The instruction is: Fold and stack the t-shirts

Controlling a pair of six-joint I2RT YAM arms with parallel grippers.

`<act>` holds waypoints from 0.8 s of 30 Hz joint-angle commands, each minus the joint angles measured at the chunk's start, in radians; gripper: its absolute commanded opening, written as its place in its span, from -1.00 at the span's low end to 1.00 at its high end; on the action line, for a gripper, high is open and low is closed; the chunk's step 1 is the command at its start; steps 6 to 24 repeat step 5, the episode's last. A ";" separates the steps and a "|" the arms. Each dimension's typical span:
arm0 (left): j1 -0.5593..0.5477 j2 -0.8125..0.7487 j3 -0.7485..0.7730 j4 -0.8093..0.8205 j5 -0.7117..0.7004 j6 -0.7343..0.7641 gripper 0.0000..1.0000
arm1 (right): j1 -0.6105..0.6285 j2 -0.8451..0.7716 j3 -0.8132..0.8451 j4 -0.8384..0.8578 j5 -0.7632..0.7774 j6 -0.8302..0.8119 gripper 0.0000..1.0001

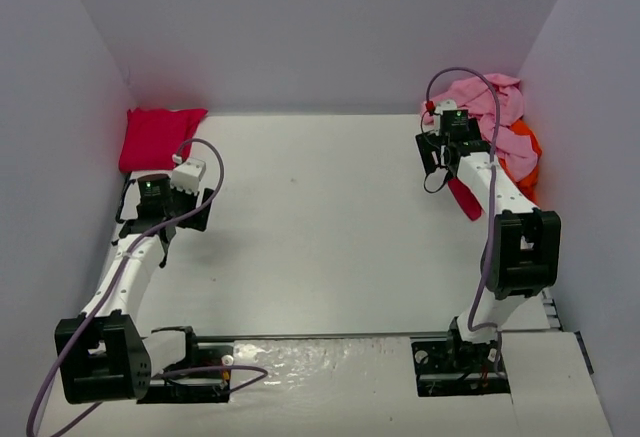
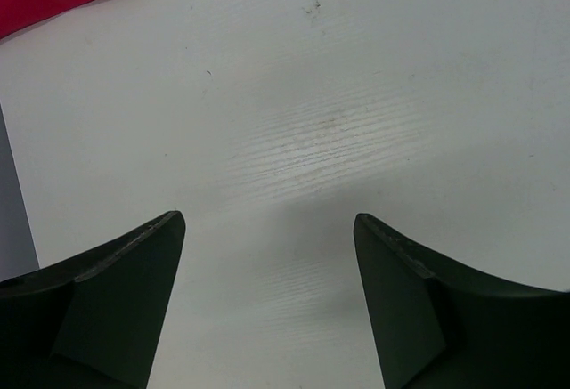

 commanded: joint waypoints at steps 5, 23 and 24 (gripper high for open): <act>0.045 -0.007 0.052 0.053 0.068 -0.016 0.47 | -0.011 -0.186 -0.053 0.170 -0.004 0.072 1.00; 0.045 -0.007 0.052 0.053 0.068 -0.016 0.47 | -0.011 -0.186 -0.053 0.170 -0.004 0.072 1.00; 0.045 -0.007 0.052 0.053 0.068 -0.016 0.47 | -0.011 -0.186 -0.053 0.170 -0.004 0.072 1.00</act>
